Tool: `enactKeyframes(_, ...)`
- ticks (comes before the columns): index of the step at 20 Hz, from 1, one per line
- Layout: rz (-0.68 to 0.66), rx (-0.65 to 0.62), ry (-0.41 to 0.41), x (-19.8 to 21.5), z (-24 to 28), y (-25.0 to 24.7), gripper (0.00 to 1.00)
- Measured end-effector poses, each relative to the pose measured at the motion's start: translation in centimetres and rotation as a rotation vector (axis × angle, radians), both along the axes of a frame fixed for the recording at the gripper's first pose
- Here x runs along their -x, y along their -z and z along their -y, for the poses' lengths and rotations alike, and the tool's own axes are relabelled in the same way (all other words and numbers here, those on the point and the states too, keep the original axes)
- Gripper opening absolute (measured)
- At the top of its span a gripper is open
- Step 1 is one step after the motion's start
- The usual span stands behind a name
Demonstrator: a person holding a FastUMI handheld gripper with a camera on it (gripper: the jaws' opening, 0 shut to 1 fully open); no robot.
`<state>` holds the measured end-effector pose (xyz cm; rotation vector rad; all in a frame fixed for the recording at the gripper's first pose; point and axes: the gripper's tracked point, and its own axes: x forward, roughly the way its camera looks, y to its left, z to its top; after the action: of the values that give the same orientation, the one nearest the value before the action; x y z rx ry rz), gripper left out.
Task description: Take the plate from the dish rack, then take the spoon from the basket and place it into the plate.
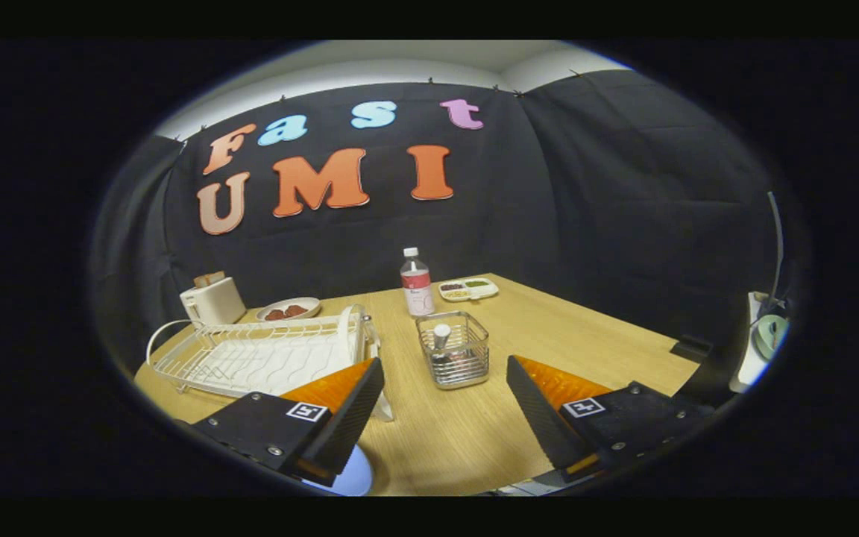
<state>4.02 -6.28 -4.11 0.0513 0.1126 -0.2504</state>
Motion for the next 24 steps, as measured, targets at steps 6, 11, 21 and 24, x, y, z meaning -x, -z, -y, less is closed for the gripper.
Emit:
enactKeyframes(6,0.041,0.027,-0.003,-3.0,0.6,-1.3,0.79)
enactKeyframes(11,0.036,0.063,-0.021,-4.7,0.3,-0.5,0.48)
enactKeyframes(21,0.104,0.089,-0.004,-3.4,0.3,-2.9,0.07)
enactKeyframes(24,0.141,0.099,-0.030,-1.9,-0.7,-4.6,0.07)
